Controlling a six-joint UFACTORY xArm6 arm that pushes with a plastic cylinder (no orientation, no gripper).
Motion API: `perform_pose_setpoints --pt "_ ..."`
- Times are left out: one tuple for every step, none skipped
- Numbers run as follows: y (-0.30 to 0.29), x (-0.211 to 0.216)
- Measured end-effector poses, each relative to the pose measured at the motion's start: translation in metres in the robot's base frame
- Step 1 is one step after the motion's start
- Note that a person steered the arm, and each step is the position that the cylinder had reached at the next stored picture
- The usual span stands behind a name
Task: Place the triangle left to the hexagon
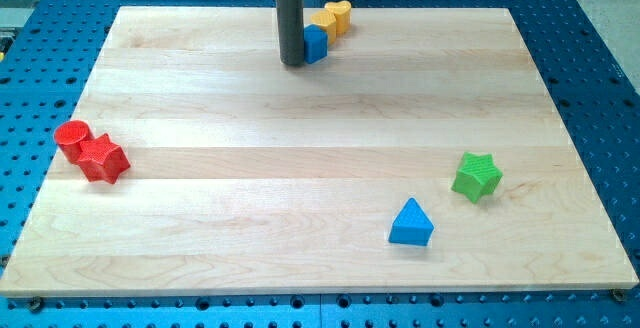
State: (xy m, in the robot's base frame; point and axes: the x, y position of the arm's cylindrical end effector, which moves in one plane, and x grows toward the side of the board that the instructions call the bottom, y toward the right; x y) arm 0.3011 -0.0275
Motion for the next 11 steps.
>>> perform_pose_setpoints --pt "-0.020 0.023" --pt "-0.013 0.122" --pt "0.061 0.215" --pt "0.111 0.224" --pt "0.150 0.229" --pt "0.158 0.286" --pt "0.067 0.265" --pt "0.024 0.235" --pt "-0.006 0.199" --pt "-0.067 0.149" --pt "-0.077 0.193"
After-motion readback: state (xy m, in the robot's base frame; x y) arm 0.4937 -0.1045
